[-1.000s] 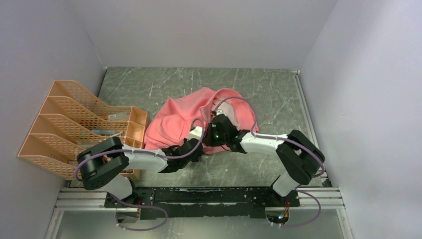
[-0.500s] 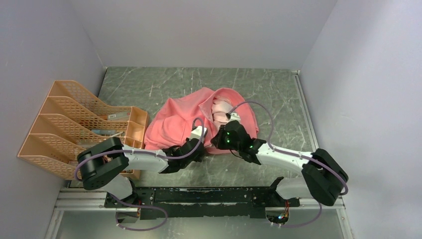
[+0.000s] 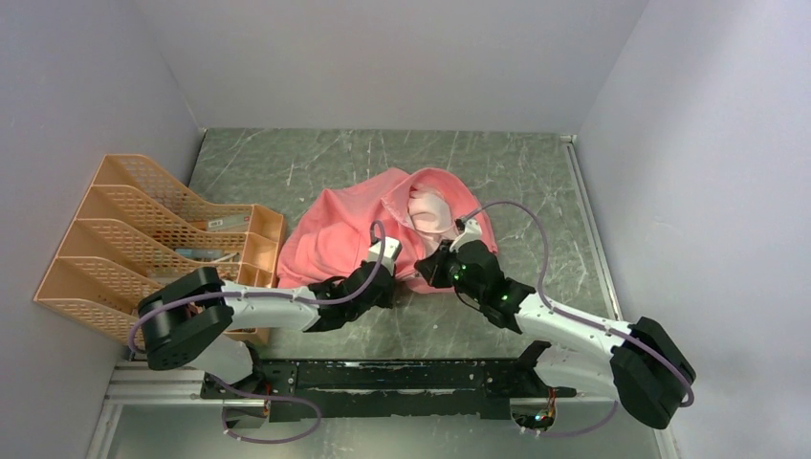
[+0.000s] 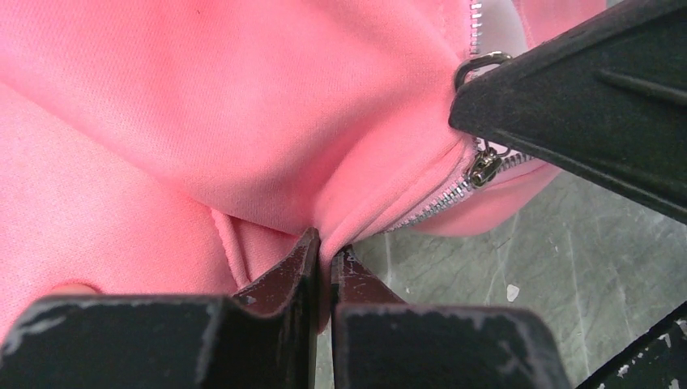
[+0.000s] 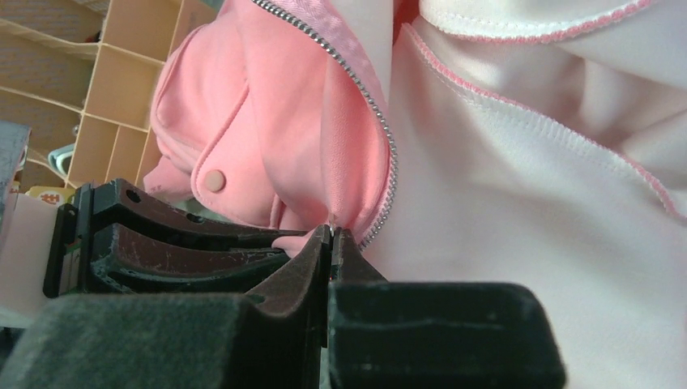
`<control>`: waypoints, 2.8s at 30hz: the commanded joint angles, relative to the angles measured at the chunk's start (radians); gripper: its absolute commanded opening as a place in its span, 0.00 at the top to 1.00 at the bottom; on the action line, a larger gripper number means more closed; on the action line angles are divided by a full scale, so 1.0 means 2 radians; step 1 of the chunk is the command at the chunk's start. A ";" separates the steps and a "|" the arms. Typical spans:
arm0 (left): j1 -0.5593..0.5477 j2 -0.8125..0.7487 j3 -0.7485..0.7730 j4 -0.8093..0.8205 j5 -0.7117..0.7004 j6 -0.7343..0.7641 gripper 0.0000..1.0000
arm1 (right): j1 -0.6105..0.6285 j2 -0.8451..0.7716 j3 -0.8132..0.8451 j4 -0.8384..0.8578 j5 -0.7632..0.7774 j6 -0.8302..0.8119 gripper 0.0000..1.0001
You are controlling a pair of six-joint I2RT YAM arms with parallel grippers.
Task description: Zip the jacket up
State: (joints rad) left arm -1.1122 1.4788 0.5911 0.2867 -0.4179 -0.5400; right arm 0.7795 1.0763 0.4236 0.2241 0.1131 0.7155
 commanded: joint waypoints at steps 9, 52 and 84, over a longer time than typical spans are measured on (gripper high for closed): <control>0.041 -0.030 0.005 -0.136 0.045 -0.036 0.92 | -0.046 -0.053 -0.031 0.052 -0.054 -0.045 1.00; 0.090 -0.212 -0.009 -0.273 0.042 -0.117 0.92 | -0.186 -0.070 0.011 0.029 0.192 -0.031 1.00; 0.090 -0.289 0.015 -0.327 -0.002 -0.116 0.92 | -0.282 -0.027 0.078 0.011 0.147 -0.069 1.00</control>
State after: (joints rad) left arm -0.9379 0.8833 0.6083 -0.3531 -0.4046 -0.7979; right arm 0.2230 1.0508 0.5362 0.3000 0.5301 0.5640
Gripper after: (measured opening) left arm 0.090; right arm 0.006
